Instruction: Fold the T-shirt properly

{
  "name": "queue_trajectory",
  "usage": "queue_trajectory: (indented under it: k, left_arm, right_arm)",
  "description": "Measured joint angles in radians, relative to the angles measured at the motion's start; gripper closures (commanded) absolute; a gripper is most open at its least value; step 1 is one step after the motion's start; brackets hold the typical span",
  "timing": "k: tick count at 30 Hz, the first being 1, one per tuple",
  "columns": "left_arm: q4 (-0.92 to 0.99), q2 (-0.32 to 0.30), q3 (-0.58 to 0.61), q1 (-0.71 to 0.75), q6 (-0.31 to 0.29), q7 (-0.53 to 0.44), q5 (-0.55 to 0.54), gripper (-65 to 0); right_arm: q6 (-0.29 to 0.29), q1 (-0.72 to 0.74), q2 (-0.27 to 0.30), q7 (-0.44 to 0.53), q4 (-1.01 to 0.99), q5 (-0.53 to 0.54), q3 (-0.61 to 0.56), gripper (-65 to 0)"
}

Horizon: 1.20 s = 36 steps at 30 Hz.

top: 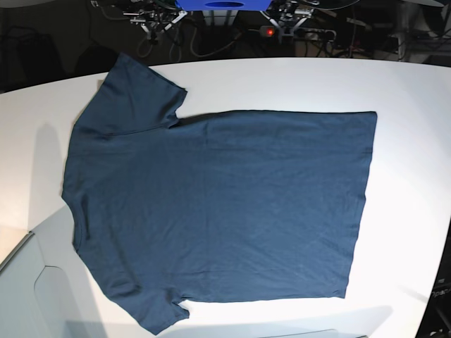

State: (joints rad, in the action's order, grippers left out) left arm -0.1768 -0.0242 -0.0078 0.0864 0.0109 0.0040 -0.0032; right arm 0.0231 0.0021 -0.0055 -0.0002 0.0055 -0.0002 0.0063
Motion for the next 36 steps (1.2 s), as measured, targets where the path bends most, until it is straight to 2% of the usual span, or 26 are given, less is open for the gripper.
queue_trajectory:
  k: [5,11,17,23,33,36]
  left_arm:
    - [-0.001,0.026,0.007,-0.001,-0.008,-0.004,-0.001,-0.2]
    - [-0.001,0.02,0.011,0.011,-0.007,-0.002,0.004,-0.2]
    - [-0.001,0.019,0.011,0.016,-0.008,-0.001,0.004,-0.2]
    - [-0.001,0.021,0.011,0.014,-0.008,-0.004,0.004,-0.1]
    - [-0.001,0.022,0.011,0.014,-0.008,-0.004,0.004,-0.1]
    - [-0.001,0.021,0.011,0.014,-0.008,-0.004,0.004,-0.2]
  right_arm:
    - [-0.003,-0.025,0.001,0.0,0.031,-0.001,-0.001,-0.4]
    - [-0.005,-0.101,0.002,-0.008,0.163,0.0,-0.001,-0.4]
    - [-0.006,-0.126,0.0,-0.012,0.175,-0.001,-0.001,-0.4]
    - [-0.007,-0.128,0.008,-0.123,0.183,-0.007,-0.003,-0.4]
    - [-0.007,-0.13,0.027,-0.129,0.183,-0.007,-0.003,-0.3]
    - [-0.007,-0.13,0.024,-0.187,0.185,-0.007,-0.003,-0.1]
